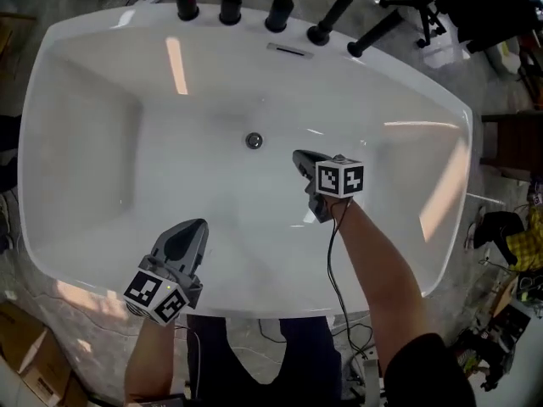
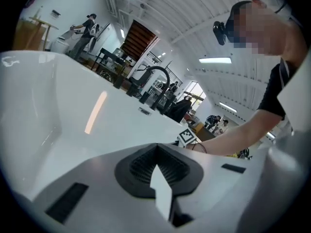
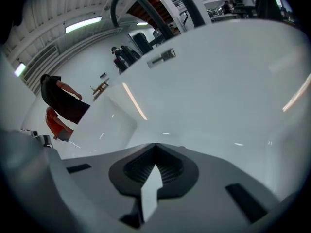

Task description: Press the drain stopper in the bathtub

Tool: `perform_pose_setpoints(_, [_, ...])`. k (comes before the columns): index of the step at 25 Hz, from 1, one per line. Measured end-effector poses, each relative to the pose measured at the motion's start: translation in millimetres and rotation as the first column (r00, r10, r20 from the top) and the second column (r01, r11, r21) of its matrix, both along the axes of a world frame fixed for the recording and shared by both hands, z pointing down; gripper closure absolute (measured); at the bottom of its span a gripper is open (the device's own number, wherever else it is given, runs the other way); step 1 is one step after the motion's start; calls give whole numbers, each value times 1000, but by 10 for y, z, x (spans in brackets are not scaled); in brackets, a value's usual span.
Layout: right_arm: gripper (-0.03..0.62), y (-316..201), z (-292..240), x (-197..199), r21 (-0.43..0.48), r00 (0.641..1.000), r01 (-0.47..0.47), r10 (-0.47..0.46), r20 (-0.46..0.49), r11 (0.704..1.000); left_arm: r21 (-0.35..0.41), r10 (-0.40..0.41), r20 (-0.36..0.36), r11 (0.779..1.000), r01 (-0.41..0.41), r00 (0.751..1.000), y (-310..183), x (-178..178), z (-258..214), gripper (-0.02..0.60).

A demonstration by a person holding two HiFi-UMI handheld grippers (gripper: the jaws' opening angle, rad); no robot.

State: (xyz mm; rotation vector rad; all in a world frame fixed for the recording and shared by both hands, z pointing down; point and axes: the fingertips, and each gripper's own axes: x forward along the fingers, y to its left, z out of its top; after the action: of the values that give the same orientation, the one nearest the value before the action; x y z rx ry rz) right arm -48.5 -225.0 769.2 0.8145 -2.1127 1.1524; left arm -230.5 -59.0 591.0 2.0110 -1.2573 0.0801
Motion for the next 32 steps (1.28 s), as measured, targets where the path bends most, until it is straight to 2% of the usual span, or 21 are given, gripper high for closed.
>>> perform_pose_setpoints(7, [579,212,-1429,118,141,991,-7,-12,130,990,62,94,23,994,-95,995,1,331,-821,574])
perform_pose_setpoints(12, [579,567,-2265,77,196,979,-4,-37,201,981,56,171,29,983,-172,985,111,549,-1265,574])
perform_pose_setpoints(19, [579,915,-3444,198,288,956,-72,-16,293,955,111,241,51,963,-245,969,47,760,-2086,574])
perform_pose_setpoints(24, [579,1104,-4138,302,353,926,-157,13,377,923,159,276,67,946,-284,959,68,902,-2570,574])
perform_pose_setpoints(28, [579,1374,-4555,383,397,901,-216,25,433,892,181,303,91,932,-315,949,264,995,-2818,574])
perform_pose_setpoints(32, [579,1585,-4946,474,464,899,-223,-3,437,857,223,302,95,922,-316,949,353,1067,-3105,574])
